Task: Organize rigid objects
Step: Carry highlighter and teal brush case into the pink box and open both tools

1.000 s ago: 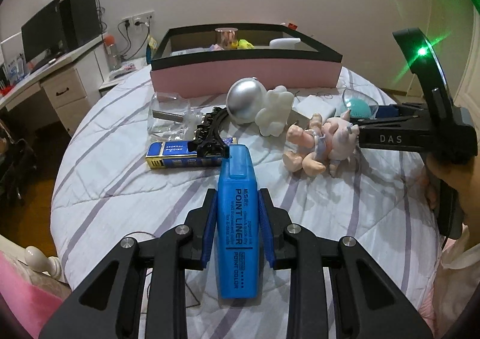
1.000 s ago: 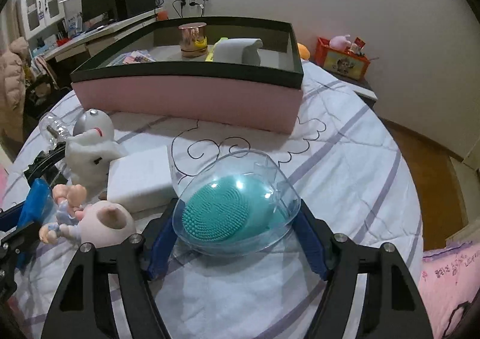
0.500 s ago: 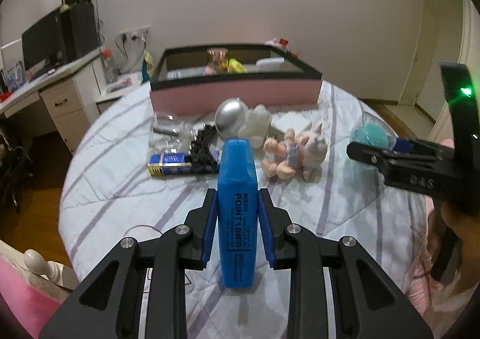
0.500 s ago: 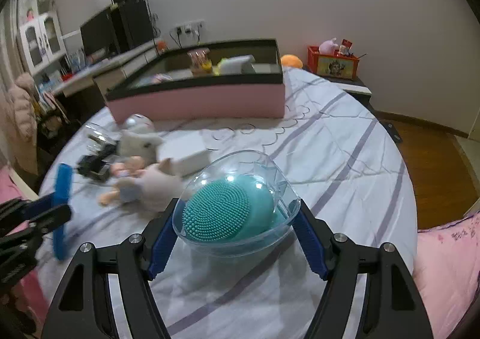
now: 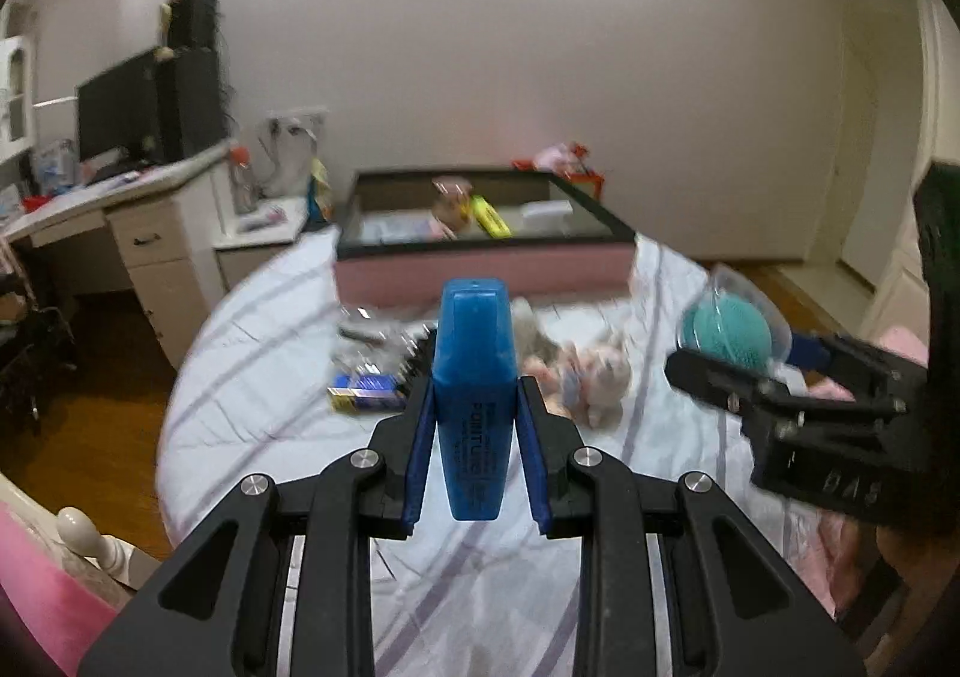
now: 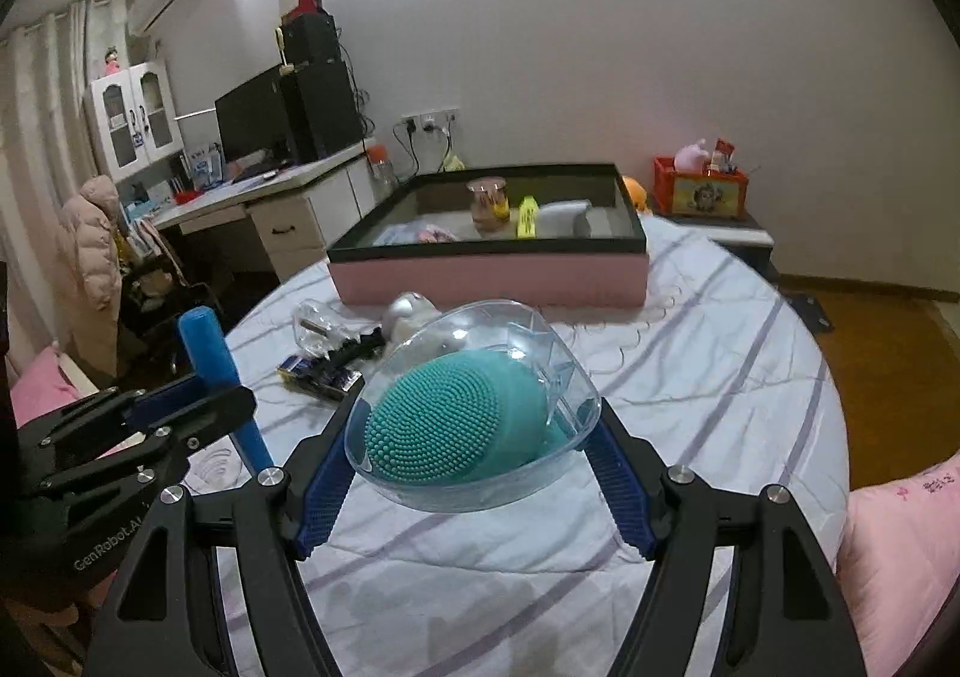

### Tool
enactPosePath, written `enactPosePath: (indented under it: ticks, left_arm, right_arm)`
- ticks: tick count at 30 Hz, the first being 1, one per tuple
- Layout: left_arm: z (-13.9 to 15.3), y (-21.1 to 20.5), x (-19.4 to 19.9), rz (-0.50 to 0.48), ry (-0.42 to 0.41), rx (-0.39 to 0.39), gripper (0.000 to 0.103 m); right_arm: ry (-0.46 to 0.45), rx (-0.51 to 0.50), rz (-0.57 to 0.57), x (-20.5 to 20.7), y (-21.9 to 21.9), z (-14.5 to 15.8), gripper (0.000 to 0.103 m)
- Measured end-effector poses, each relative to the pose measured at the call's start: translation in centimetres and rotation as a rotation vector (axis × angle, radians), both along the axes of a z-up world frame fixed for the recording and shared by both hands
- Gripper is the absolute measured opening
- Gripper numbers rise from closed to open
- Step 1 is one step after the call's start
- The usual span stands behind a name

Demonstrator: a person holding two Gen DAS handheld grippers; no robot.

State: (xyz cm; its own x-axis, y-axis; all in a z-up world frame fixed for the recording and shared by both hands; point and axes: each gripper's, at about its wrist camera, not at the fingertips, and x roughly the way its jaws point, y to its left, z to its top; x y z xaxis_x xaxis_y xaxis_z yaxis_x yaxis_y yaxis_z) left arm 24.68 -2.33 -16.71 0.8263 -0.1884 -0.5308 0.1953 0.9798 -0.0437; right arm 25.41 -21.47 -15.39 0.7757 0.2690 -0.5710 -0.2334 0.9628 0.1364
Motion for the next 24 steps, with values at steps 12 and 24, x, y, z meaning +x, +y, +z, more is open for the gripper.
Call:
enactPosePath:
  ticks: [12,24]
  left_arm:
    - [6.4,-0.9,-2.0,0.073,-0.234,0.05,0.027]
    - [10.1,-1.3,-3.0,0.104,-0.371,0.057,0.027]
  right_arm:
    - [-0.183,0.013,-0.026,-2.5,0.8,5.9,0.074]
    - [-0.306,0.009,-0.037,-3.0,1.4,9.6,0.074]
